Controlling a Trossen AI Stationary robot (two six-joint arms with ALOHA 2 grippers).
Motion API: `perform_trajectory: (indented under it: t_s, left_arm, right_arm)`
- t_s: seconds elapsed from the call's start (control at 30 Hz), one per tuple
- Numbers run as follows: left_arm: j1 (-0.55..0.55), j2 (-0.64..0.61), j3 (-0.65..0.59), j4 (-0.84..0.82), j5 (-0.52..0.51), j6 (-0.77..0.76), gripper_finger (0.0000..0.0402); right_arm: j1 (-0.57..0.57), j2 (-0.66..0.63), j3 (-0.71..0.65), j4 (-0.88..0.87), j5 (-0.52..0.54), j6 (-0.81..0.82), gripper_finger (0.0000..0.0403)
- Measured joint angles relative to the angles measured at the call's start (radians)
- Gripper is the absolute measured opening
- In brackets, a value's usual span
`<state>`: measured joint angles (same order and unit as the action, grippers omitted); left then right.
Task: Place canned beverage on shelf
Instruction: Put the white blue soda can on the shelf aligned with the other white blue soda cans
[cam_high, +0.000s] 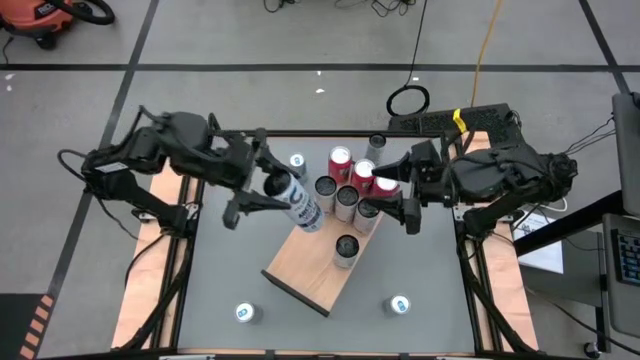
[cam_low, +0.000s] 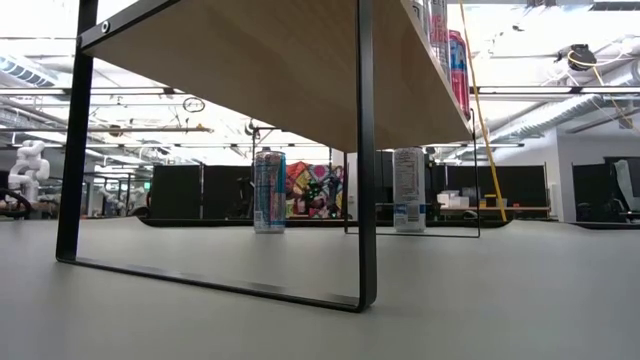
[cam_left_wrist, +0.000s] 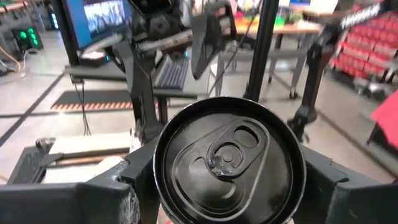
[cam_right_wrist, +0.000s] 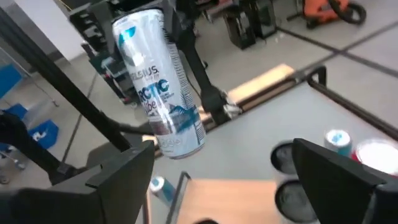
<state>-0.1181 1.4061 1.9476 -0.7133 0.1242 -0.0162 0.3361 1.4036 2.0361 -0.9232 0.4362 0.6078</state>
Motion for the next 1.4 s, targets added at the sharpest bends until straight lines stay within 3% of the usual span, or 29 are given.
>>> perform_trajectory:
  t_s: [0.27, 0.53, 0.9, 1.13, 1.4]
  left_arm:
    - [-0.002, 0.061, 0.000, -0.067, 0.003, 0.082, 0.0249]
    - [-0.002, 0.131, 0.000, -0.107, -0.002, 0.074, 0.0249]
    - [-0.022, 0.162, -0.046, -0.135, 0.000, 0.048, 0.0249]
    - [-0.032, 0.161, -0.096, -0.151, 0.002, 0.016, 0.0249]
    - [-0.062, 0.161, -0.137, -0.228, 0.005, 0.026, 0.0249]
  right_arm:
    - [0.000, -0.024, -0.001, -0.096, -0.074, 0.039, 0.0352]
    - [0.022, -0.077, -0.001, -0.129, -0.076, 0.054, 0.0352]
    - [0.145, -0.053, 0.000, -0.149, -0.114, 0.008, 0.0349]
    - [0.267, -0.002, -0.030, -0.196, -0.051, 0.051, 0.0289]
    - [0.401, 0.003, -0.256, -0.060, 0.088, 0.192, 0.0201]
